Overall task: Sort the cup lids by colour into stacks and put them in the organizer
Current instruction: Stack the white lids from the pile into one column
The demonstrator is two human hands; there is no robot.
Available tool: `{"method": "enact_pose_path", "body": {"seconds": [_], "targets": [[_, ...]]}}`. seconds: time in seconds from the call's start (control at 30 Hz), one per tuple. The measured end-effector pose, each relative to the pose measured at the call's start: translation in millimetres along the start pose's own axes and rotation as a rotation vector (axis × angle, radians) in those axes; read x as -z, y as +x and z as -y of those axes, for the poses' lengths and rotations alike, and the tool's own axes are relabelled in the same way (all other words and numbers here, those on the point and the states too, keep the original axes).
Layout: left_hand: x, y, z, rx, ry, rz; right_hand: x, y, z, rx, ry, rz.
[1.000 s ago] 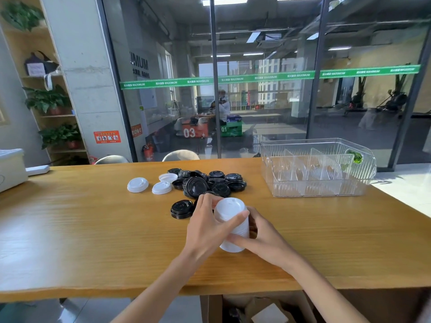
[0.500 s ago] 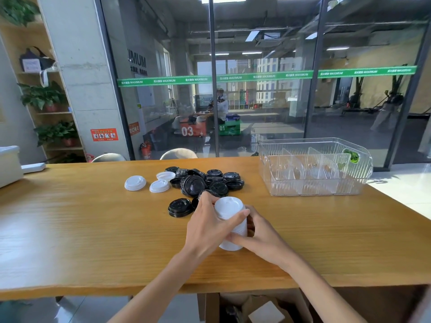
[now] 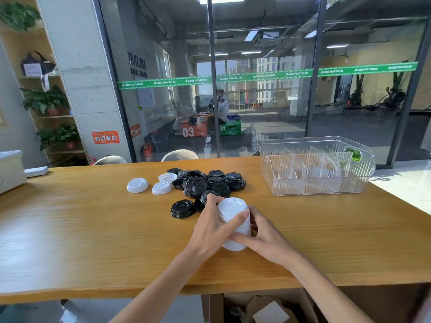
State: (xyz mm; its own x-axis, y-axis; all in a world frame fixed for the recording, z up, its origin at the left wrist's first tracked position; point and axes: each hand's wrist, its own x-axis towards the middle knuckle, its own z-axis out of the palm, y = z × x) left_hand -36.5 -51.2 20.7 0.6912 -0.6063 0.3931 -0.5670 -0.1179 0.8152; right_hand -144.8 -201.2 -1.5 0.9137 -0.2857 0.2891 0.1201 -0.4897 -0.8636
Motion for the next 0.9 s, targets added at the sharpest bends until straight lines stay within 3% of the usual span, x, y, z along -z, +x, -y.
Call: {"method": "enact_pose_path", "body": {"seconds": [0.23,0.47,0.9], "targets": [[-6.4,-5.6,5.5,-0.01,-0.115,-0.008,0.7,-2.5,-5.6,-0.017,-0.013,0.053],[-2.2,-1.1,12.0,0.093,-0.338,0.005,-1.3,19.3,-1.5,-0.184,0.165,0.075],[0.1,9.0,25.1,0.139,-0.311,0.131,-4.6,18.3,1.0,-0.165,0.183,0.044]]}}
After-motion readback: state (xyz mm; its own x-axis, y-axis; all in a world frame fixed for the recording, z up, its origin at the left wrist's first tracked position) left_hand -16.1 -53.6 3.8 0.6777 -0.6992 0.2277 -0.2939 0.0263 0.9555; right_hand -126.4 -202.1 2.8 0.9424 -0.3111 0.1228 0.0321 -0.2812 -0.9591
